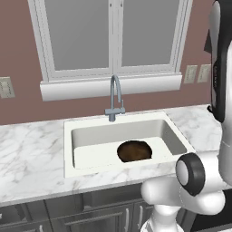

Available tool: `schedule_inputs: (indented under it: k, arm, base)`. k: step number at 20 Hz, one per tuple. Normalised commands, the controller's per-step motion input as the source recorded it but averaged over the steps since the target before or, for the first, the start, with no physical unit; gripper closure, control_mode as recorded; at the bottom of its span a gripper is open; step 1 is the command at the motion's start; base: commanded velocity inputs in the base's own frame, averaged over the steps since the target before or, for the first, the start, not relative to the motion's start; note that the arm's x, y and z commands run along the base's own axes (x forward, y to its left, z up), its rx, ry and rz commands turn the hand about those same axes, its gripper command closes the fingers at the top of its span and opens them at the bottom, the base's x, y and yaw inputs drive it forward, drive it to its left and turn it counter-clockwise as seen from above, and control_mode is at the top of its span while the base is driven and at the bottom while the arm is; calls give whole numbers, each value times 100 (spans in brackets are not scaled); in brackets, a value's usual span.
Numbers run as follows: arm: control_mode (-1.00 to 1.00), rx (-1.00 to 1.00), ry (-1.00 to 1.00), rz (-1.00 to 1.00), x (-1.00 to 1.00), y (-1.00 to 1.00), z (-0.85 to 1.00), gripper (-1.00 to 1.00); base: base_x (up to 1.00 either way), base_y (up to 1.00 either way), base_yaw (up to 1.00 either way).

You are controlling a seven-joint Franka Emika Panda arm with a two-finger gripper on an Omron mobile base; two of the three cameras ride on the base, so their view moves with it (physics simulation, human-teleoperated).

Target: Move the pot and pan from the stove into the sink.

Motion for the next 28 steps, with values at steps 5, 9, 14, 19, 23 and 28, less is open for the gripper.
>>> schedule_inputs:
  k: [5,9,14,19,23,28]
  arm:
    - [-100,10,-14,4,-57,0,-2,-100]
    - [-100,10,-13,2,-61,0,-43,-100]
    - [-100,9,-15,3,-72,0,-65,-100]
    - [-100,4,-15,2,-34,4,-89,-100]
    - [-100,-8,-15,0,20,24,-99,-100]
    - [-100,-10,-15,0,36,27,-66,-100]
  base:
    - [0,0,0]
    - [0,0,0]
    - [0,0,0]
    - [0,0,0]
    - [0,0,0]
    - [0,0,0]
